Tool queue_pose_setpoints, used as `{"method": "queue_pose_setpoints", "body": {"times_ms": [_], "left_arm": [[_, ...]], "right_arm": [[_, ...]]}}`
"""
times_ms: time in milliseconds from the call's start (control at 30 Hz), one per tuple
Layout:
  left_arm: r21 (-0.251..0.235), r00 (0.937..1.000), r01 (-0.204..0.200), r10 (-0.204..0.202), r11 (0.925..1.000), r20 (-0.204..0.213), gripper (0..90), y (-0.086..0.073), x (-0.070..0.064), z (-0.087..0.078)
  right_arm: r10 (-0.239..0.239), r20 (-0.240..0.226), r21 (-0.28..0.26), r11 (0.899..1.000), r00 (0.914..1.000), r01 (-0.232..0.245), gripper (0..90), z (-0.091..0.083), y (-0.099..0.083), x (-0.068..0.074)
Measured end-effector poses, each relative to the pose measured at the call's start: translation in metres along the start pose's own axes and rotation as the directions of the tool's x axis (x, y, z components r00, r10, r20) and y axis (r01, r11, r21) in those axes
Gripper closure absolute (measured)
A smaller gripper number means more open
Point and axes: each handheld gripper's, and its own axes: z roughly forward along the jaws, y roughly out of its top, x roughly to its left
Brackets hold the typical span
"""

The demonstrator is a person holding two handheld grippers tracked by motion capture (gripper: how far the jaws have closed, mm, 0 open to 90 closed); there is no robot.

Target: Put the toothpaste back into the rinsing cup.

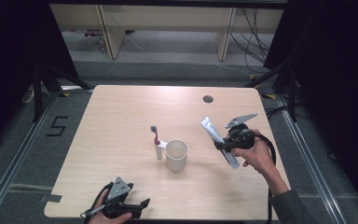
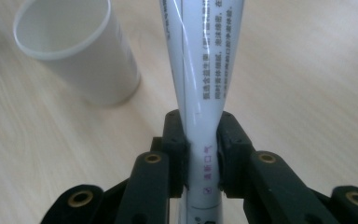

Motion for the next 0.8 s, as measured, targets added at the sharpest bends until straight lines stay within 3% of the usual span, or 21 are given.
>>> {"method": "queue_pose_setpoints", "body": {"times_ms": [33, 133, 167, 333, 367, 467, 500, 533, 633, 700, 733, 800], "left_arm": [[0.0, 1.0, 0.001, -0.001, 1.0, -0.001, 16.4, 0.0, 0.0, 0.0], [-0.001, 1.0, 0.004, -0.004, 1.0, 0.001, 16.5, -0.001, 0.0, 0.0], [-0.028, 0.9995, 0.03, -0.03, 0.9992, -0.002, 16.4, 0.0, -0.001, 0.001], [-0.024, 0.9997, 0.023, -0.023, 0.9994, -0.001, 16.4, -0.001, -0.001, 0.001], [-0.026, 0.9996, 0.028, -0.028, 0.9993, -0.001, 16.4, 0.0, -0.001, 0.001], [-0.024, 0.9997, 0.022, -0.022, 0.9995, -0.002, 16.4, -0.001, -0.001, 0.001], [-0.022, 0.9998, 0.022, -0.022, 0.9995, -0.001, 16.4, -0.001, -0.001, 0.001], [-0.024, 0.9996, 0.028, -0.028, 0.9993, 0.0, 16.4, -0.001, -0.001, 0.001], [-0.015, 0.9998, 0.02, -0.02, 0.9997, -0.001, 16.3, -0.001, 0.0, 0.0], [-0.024, 0.9997, 0.026, -0.026, 0.9994, 0.001, 16.3, -0.001, -0.001, 0.001], [-0.025, 0.9997, 0.026, -0.026, 0.9994, -0.001, 16.3, 0.0, -0.001, 0.0], [-0.025, 0.9996, 0.029, -0.029, 0.9993, 0.001, 16.3, -0.001, -0.001, 0.001]], "right_arm": [[-0.024, -0.007, -0.034, 0.999, 0.9997, 0.024, 75.9, 0.002, 0.001, -0.002], [-0.014, -0.018, -0.085, 0.996, 0.9997, 0.013, 75.9, 0.001, 0.006, 0.001], [-0.011, -0.021, -0.121, 0.993, 0.9997, 0.009, 75.8, 0.001, 0.008, 0.002], [-0.023, -0.034, -0.204, 0.979, 0.9992, 0.015, 75.8, 0.002, 0.018, 0.008], [-0.047, -0.024, -0.237, 0.971, 0.9986, 0.04, 75.8, 0.003, 0.019, 0.008], [-0.034, -0.064, -0.285, 0.958, 0.9973, 0.015, 75.8, 0.007, 0.023, 0.013], [-0.056, -0.051, -0.304, 0.952, 0.9971, 0.038, 75.8, 0.007, 0.025, 0.014], [-0.052, -0.047, -0.308, 0.951, 0.9976, 0.035, 75.8, 0.007, 0.026, 0.016], [-0.045, -0.079, -0.355, 0.935, 0.9959, 0.014, 75.8, 0.009, 0.03, 0.023], [-0.055, -0.093, -0.4, 0.916, 0.9941, 0.014, 75.9, 0.009, 0.033, 0.026], [-0.038, -0.112, -0.404, 0.915, 0.993, -0.01, 75.8, 0.009, 0.034, 0.029], [-0.049, -0.107, -0.428, 0.904, 0.9931, -0.002, 75.9, 0.009, 0.038, 0.032]]}}
